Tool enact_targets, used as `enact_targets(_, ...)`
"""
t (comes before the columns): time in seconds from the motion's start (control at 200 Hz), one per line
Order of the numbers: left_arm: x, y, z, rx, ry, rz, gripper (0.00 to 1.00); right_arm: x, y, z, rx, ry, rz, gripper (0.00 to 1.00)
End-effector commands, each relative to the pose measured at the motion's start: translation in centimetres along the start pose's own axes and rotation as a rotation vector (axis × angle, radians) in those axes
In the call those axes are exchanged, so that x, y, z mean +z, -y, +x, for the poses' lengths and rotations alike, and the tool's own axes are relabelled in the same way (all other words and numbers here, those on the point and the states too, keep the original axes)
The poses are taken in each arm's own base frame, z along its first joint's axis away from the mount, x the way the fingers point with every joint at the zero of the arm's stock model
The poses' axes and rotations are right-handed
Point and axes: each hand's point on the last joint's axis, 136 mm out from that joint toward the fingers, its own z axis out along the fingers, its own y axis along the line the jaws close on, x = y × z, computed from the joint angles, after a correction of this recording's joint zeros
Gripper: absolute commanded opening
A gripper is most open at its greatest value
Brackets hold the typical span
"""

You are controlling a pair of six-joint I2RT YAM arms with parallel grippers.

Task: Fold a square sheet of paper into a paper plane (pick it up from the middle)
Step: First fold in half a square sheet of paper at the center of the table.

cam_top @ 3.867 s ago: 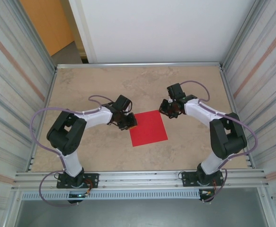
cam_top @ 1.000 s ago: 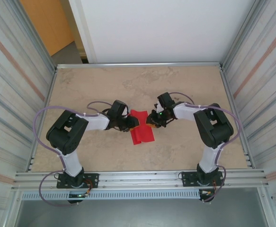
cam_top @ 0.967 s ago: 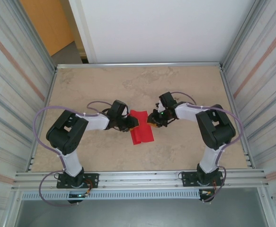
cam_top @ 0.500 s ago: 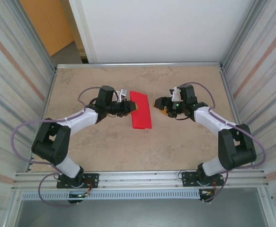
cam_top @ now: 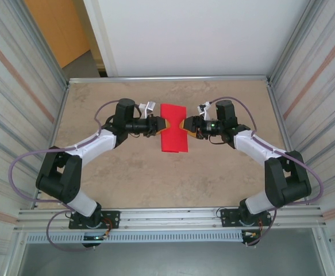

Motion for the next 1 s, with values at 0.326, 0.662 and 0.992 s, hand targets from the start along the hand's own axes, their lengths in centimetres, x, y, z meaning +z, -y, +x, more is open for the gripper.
enact_targets(0.326, -0.3, -0.5, -0.2, -0.024, -0.006, 0.003, 0.23, -1.0, -3.3, -0.8, -0.041, 0.006, -0.070, 0.11)
enact_targets(0.662, -2.7, -3.3, -0.2, -0.055, 0.073, -0.118, 0.57, -3.5, -2.0, -2.3, -0.037, 0.098, 0.042, 0.00)
enact_targets(0.992, -7.4, -6.3, -0.4, -0.070, 0.206, -0.195, 0.87, -7.0, -1.2, -2.8, -0.057, 0.093, 0.205, 0.00)
